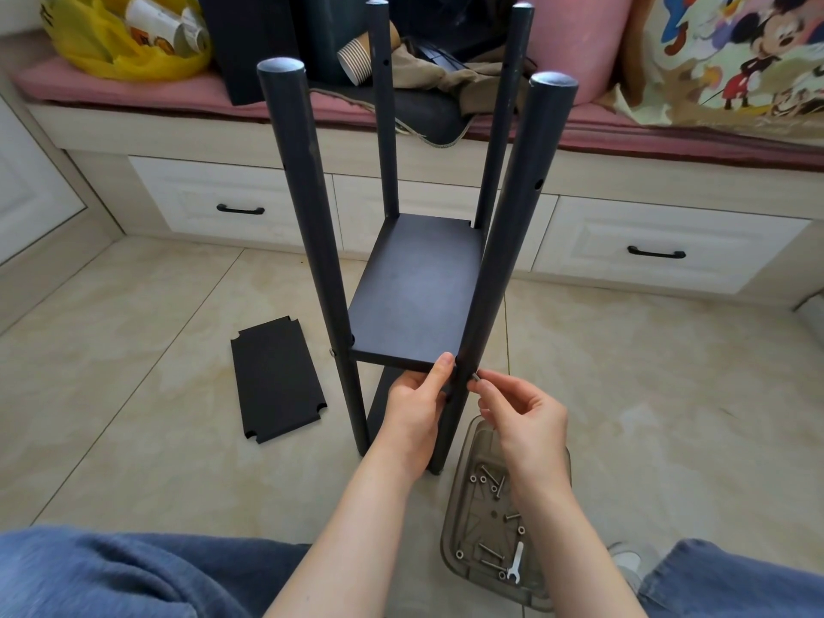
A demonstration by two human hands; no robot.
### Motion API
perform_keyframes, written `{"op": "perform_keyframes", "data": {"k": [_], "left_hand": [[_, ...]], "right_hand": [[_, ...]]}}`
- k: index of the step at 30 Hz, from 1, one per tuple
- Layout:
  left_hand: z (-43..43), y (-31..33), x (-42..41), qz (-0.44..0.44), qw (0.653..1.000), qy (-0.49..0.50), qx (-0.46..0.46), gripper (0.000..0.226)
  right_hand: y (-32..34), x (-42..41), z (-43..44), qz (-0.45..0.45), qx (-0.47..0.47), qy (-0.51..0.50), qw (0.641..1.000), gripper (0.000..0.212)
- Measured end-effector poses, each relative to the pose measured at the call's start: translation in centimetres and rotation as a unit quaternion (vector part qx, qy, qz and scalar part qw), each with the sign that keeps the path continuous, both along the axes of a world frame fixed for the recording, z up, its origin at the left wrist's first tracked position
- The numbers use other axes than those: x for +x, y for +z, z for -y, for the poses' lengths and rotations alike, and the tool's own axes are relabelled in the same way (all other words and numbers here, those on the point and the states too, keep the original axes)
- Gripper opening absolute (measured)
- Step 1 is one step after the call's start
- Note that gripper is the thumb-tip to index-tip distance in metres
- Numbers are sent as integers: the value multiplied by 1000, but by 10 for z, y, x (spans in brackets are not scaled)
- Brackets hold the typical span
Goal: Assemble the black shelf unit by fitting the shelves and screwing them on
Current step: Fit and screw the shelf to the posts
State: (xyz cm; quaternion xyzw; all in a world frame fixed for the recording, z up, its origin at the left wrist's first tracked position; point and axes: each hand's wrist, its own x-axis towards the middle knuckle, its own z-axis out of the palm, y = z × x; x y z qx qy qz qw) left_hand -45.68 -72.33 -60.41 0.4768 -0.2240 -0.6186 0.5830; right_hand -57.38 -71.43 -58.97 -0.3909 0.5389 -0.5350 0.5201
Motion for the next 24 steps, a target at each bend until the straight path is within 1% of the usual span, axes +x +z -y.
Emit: {"op": "perform_keyframes", "data": {"k": [4, 8, 12, 15, 18, 19, 24], "left_hand": [[0, 1, 0, -5, 1000, 3, 1, 39], [-1, 2, -1, -9, 1000, 7, 9, 32], [0, 1, 0, -22, 1000, 9, 10, 22], [0, 1, 0, -22, 1000, 6, 7, 26], [0, 0, 0, -8, 1000, 2, 5, 44], [0, -1, 0, -3, 1000, 1, 5, 46], [1, -3, 0, -10, 1000, 1, -1, 44]], "right_hand": [[-1, 0, 0, -20, -10, 1, 1000, 12], [-1, 0, 0, 1, 0, 2, 1000, 13], [-1, 1, 0, -5, 4, -3, 1000, 12], [0, 2, -1, -17, 2, -15, 1000, 11], [1, 1, -2, -21, 9, -33, 999, 9], [1, 0, -2, -27, 10, -35, 999, 9], [2, 0, -1, -97, -16, -21, 995, 7]]}}
